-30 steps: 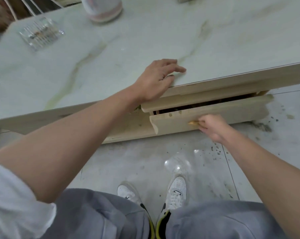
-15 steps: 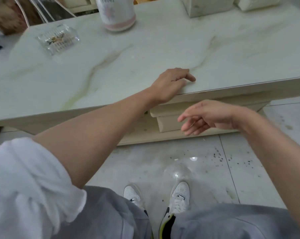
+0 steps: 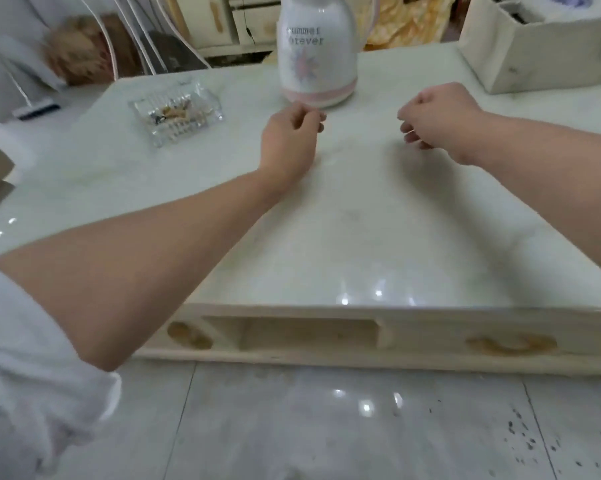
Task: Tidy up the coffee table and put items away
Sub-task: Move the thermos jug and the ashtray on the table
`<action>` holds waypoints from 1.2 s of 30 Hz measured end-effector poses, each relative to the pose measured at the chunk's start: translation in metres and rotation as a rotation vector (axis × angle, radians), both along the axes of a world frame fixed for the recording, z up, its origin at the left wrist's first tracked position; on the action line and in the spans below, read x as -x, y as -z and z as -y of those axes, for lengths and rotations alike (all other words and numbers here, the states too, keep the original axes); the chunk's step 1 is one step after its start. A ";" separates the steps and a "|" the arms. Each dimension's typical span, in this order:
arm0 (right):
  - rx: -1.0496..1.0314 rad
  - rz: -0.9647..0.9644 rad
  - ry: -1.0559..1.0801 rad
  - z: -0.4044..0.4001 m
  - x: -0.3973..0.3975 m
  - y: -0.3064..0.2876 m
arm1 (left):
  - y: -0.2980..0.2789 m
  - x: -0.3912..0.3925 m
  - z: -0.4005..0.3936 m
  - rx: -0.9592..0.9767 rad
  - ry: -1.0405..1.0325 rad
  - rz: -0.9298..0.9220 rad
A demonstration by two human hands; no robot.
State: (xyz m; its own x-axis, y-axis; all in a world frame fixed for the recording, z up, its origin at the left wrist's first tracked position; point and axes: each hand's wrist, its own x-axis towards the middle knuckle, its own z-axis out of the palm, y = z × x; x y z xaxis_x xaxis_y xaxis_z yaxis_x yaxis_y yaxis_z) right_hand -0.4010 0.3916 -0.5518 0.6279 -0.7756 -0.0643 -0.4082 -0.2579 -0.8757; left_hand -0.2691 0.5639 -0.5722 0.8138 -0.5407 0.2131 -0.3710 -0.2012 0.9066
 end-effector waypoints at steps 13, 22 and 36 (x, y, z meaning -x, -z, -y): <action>-0.228 -0.301 -0.104 0.031 -0.066 -0.158 | -0.162 -0.090 0.019 -0.269 -0.071 -0.440; -0.203 -0.450 -0.127 0.054 -0.095 -0.194 | -0.200 -0.132 0.066 -0.494 0.014 -0.658; 0.036 -0.487 -0.435 0.106 -0.150 -0.159 | -0.151 -0.160 0.116 -0.612 0.273 -0.507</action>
